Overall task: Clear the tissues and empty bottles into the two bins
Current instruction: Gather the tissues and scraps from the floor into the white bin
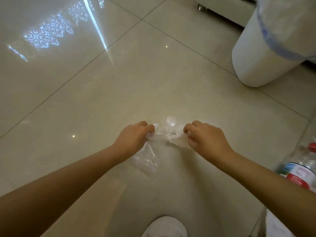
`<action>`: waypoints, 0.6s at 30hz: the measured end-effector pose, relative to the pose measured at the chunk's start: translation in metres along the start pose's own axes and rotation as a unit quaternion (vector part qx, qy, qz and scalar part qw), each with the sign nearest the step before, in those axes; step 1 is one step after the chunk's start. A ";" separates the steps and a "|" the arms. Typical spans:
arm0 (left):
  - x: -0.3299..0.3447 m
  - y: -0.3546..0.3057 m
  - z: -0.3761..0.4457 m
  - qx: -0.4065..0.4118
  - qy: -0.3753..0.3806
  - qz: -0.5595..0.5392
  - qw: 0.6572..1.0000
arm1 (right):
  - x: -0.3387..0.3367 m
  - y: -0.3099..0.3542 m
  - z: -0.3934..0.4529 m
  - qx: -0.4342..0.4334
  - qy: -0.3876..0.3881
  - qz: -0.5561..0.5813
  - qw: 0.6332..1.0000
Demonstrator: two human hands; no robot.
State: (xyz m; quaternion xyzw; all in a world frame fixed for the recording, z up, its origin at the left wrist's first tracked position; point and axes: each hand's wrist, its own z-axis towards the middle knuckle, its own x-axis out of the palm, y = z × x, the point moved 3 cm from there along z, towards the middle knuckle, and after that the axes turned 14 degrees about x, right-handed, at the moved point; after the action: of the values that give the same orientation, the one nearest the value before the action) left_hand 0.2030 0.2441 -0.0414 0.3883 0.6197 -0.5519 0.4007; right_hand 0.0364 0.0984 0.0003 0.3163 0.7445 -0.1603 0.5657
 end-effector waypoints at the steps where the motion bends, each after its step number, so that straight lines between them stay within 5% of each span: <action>1: -0.005 -0.002 0.007 -0.005 -0.014 -0.012 1.000 | -0.010 -0.006 0.001 0.016 -0.011 0.010 1.000; 18: -0.114 -0.080 0.136 0.117 -0.135 -0.054 0.982 | -0.155 -0.100 -0.013 0.131 -0.258 0.132 0.948</action>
State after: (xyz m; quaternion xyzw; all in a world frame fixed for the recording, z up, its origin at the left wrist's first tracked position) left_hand 0.1813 0.0970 0.0840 0.3211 0.5110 -0.6886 0.4020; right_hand -0.0137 -0.0136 0.1392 0.4312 0.4971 -0.2565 0.7080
